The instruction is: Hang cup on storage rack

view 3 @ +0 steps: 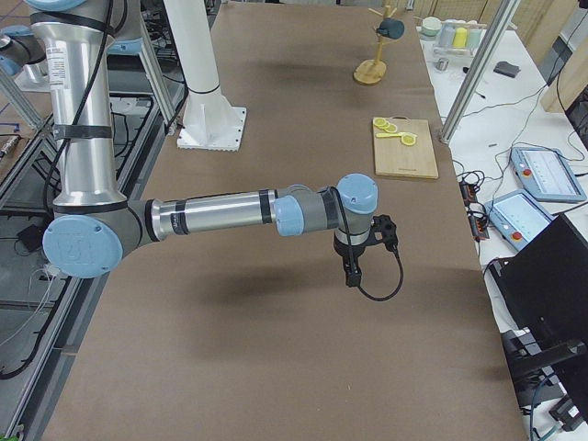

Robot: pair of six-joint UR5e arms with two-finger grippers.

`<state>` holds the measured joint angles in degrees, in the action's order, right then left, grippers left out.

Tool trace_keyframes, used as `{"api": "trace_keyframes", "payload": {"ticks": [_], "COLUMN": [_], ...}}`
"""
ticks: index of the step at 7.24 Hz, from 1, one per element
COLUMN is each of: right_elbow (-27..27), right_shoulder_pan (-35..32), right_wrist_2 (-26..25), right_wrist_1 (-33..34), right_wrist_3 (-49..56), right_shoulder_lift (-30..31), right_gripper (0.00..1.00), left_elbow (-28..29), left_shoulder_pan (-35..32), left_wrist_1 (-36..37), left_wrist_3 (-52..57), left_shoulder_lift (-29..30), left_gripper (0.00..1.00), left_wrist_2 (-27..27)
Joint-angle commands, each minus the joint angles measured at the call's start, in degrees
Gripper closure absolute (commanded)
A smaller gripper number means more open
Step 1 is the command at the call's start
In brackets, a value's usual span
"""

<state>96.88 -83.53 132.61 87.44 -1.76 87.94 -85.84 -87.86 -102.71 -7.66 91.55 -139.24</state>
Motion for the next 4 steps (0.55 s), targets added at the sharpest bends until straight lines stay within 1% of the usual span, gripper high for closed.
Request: {"api": "trace_keyframes", "payload": {"ticks": [1,2,3,4], "right_elbow": [-0.28,-0.81,-0.81,-1.68], "right_shoulder_pan": [0.12,0.21,0.13,0.12], "right_wrist_2": [0.02,0.02,0.10,0.02], "right_wrist_1": [0.53,0.71,0.89,0.72], "right_wrist_3": [-0.08,-0.08,-0.08,0.00], "right_shoulder_lift": [-1.80,-2.68,-3.56,-2.70], "right_gripper": [0.00,0.00,0.00,0.00], "left_elbow": [-0.12,0.32,0.23,-0.20], "left_shoulder_pan": [0.06,0.06,0.06,0.06], "left_wrist_1": [0.06,0.14,0.15,0.06], "left_wrist_3": [-0.34,-0.34,-0.17,0.01], "left_shoulder_lift": [0.99,2.39,2.49,2.50], "left_gripper": [0.02,0.02,0.02,0.02], "left_wrist_2": [-0.24,-0.15,-0.15,-0.24]}}
